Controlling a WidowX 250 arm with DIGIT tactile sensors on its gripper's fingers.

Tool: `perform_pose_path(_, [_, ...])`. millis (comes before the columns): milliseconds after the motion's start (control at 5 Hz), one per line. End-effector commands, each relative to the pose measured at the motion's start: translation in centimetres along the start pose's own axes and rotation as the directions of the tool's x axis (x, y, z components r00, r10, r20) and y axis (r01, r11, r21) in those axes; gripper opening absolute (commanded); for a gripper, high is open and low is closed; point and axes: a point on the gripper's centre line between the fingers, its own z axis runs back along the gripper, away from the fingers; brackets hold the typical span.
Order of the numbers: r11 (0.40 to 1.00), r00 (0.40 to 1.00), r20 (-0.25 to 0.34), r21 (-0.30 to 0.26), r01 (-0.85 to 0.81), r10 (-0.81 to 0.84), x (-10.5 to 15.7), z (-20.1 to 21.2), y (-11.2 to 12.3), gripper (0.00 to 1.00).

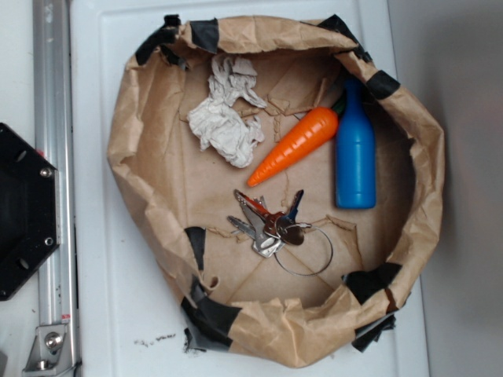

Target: Grab the white paper.

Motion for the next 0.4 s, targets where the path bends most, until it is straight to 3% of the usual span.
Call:
perform_pose_path(0, [1.000,1.000,0.000,0.000,0.000,0.000,0.0,0.0,0.0,1.00])
perform_pose_path(200, [0.966,0.966,0.052,0.048,0.252,-0.255,4.5,-2.9,1.4,1.00])
